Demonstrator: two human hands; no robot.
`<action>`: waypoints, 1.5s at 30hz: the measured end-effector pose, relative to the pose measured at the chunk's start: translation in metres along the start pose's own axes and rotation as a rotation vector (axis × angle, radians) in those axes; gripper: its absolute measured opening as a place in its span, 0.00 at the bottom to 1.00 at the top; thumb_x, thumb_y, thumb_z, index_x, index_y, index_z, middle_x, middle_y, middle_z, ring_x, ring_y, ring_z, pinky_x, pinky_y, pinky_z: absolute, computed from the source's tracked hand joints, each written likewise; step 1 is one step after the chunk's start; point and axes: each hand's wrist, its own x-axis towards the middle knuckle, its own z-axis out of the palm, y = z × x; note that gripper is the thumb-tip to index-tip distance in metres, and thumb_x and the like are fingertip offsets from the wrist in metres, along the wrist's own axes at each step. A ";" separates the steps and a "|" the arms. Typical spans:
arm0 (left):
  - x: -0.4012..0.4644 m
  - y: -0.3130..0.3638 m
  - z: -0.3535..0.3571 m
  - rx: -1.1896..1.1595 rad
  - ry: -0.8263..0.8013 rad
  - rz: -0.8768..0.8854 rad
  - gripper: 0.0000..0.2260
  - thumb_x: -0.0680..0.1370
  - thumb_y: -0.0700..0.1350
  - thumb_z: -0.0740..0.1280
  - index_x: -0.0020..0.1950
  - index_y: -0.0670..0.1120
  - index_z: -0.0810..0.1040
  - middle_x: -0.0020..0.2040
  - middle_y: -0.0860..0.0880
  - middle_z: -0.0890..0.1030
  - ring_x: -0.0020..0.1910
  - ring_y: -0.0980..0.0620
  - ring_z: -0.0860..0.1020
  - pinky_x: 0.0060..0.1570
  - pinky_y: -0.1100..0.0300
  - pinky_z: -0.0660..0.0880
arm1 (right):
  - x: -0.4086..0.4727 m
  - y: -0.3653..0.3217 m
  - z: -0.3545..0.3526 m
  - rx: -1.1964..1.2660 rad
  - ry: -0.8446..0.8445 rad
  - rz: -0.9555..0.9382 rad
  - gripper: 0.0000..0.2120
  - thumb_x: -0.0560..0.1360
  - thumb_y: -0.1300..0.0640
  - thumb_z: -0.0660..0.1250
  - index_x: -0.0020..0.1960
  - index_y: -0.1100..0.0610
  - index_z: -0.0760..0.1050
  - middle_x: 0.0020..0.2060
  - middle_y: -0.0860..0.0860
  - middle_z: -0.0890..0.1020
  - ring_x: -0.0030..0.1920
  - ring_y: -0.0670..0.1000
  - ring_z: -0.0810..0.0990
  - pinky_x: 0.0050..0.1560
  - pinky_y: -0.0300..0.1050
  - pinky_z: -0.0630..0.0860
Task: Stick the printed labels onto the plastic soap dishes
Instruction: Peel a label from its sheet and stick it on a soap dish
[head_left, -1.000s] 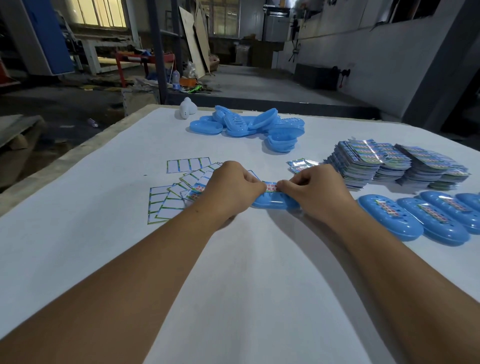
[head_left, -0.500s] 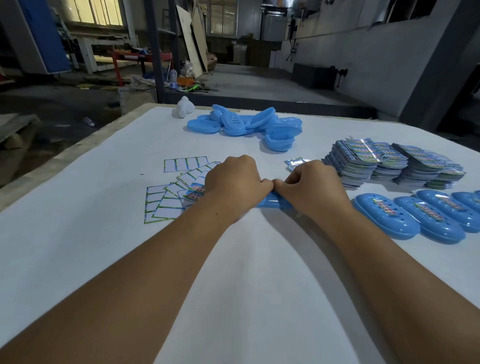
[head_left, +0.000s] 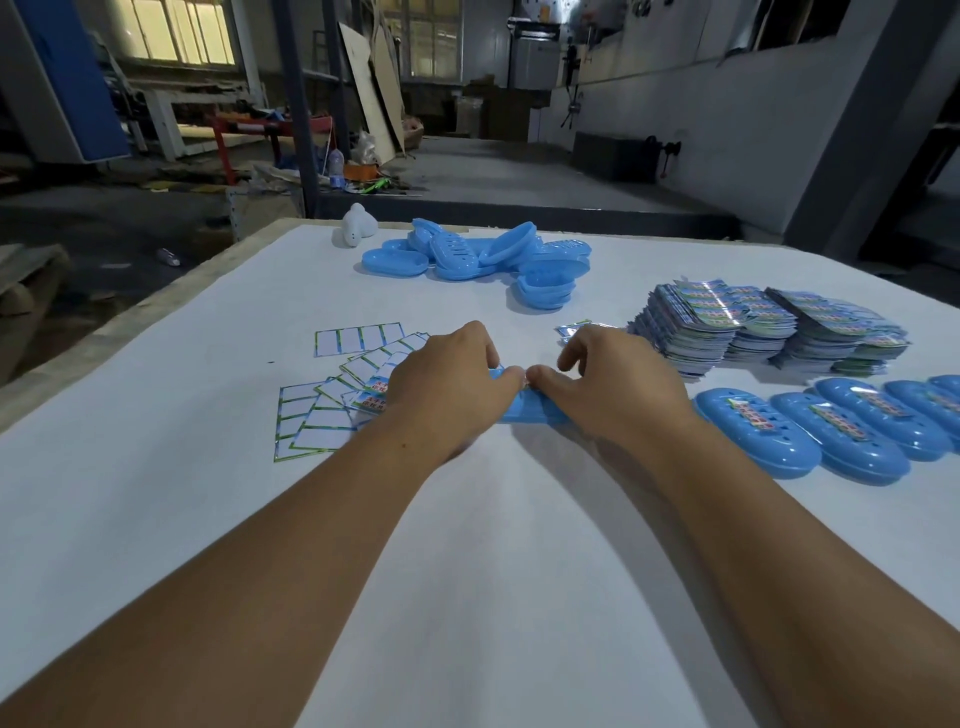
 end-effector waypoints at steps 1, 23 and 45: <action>0.000 0.000 0.000 -0.011 -0.001 0.007 0.12 0.75 0.63 0.65 0.46 0.55 0.72 0.39 0.57 0.74 0.43 0.51 0.75 0.39 0.55 0.68 | -0.001 0.000 0.001 0.074 -0.014 -0.050 0.15 0.73 0.37 0.69 0.50 0.48 0.77 0.47 0.45 0.80 0.48 0.49 0.78 0.47 0.47 0.74; 0.003 -0.005 0.002 -0.090 -0.007 -0.028 0.11 0.77 0.57 0.65 0.38 0.54 0.75 0.38 0.57 0.78 0.46 0.49 0.78 0.47 0.55 0.75 | -0.018 0.039 -0.068 -0.305 -0.358 0.163 0.26 0.60 0.32 0.70 0.35 0.56 0.75 0.30 0.50 0.78 0.31 0.51 0.76 0.29 0.42 0.65; 0.003 -0.006 0.002 -0.021 -0.067 -0.039 0.08 0.77 0.57 0.65 0.42 0.55 0.76 0.39 0.57 0.78 0.42 0.53 0.77 0.42 0.58 0.72 | 0.000 0.053 -0.053 -0.073 -0.257 0.080 0.12 0.73 0.59 0.68 0.56 0.49 0.78 0.49 0.48 0.81 0.46 0.51 0.78 0.38 0.41 0.70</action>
